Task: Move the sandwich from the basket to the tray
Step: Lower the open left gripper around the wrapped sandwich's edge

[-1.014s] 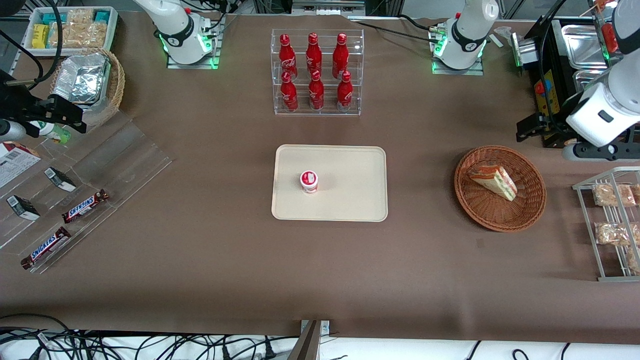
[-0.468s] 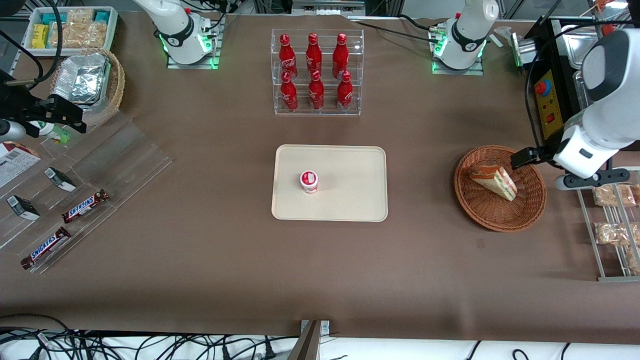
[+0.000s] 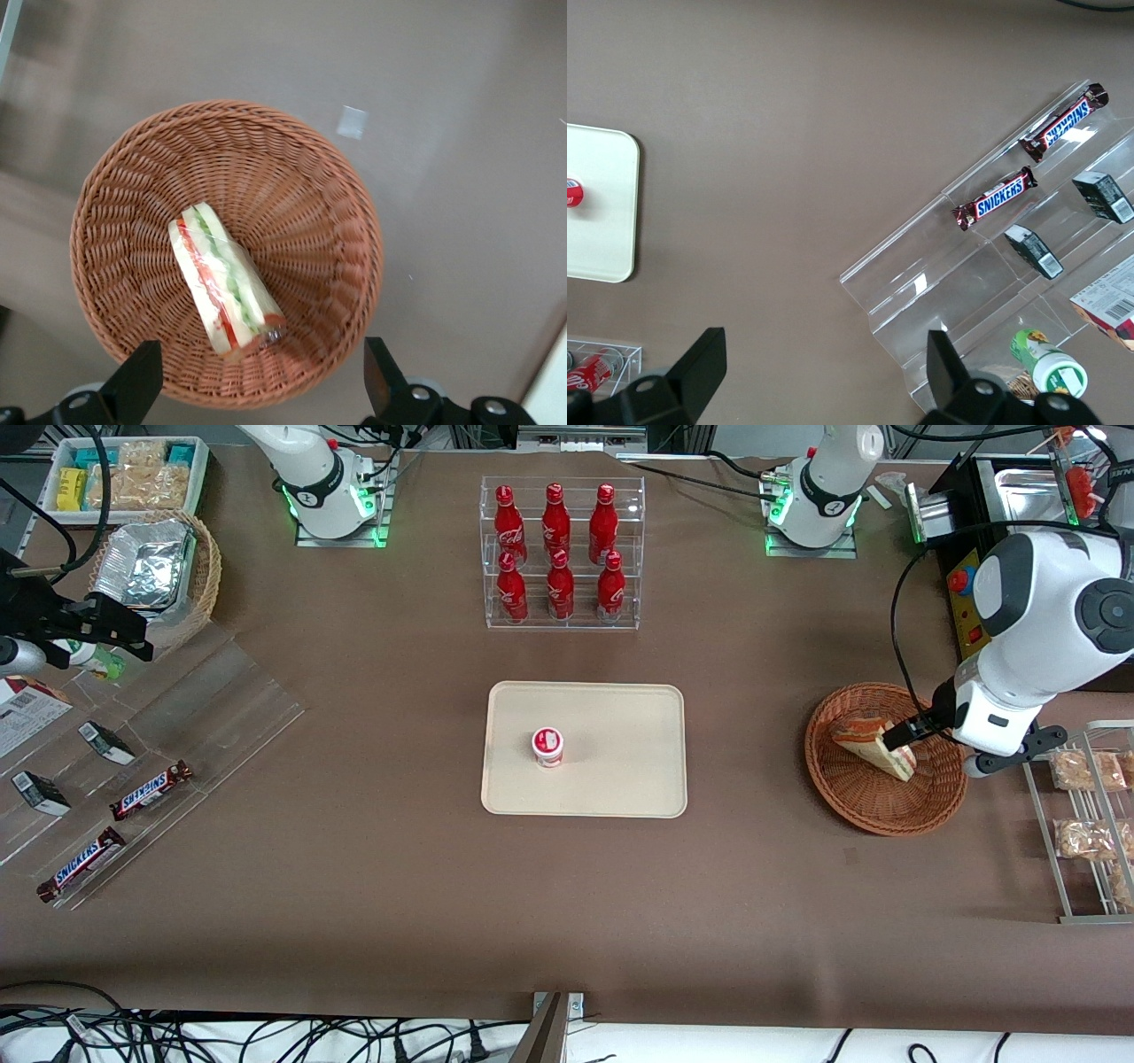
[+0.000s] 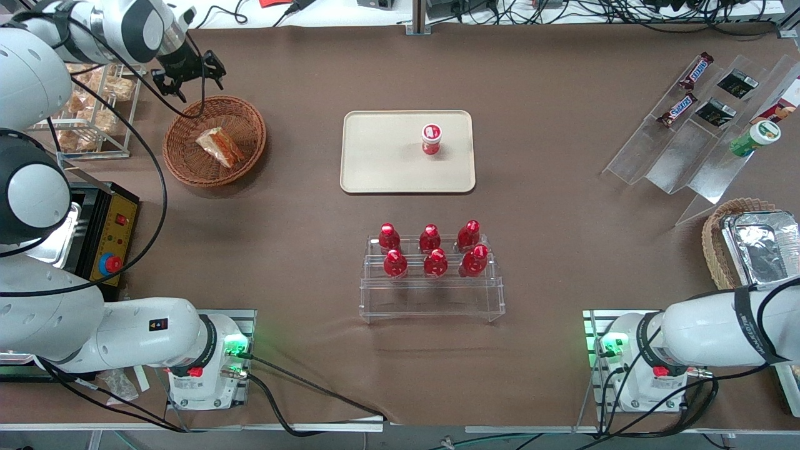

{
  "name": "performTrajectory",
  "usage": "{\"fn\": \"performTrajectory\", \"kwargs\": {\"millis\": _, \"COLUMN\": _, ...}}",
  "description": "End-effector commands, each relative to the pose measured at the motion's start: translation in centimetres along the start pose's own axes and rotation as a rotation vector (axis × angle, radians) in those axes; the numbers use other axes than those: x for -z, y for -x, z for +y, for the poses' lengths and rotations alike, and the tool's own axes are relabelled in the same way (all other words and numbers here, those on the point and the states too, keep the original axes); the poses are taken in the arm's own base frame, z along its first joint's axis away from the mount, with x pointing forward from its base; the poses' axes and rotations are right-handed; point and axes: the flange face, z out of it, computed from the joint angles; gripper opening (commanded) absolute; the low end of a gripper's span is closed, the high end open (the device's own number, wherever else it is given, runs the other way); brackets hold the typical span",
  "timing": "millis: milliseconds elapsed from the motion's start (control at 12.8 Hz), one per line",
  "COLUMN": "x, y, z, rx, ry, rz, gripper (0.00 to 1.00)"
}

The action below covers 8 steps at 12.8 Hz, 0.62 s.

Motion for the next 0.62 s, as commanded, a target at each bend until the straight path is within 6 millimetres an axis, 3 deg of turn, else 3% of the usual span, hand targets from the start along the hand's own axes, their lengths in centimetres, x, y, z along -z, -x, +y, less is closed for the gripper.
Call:
{"fn": "performTrajectory", "kwargs": {"millis": 0, "x": -1.7, "y": 1.0, "z": -1.9, "rx": 0.105, "ry": -0.003, "rz": 0.031, "gripper": 1.0}}
{"fn": "performTrajectory", "kwargs": {"millis": 546, "x": -7.4, "y": 3.6, "z": -2.4, "rx": 0.301, "ry": -0.026, "rz": 0.09, "gripper": 1.0}}
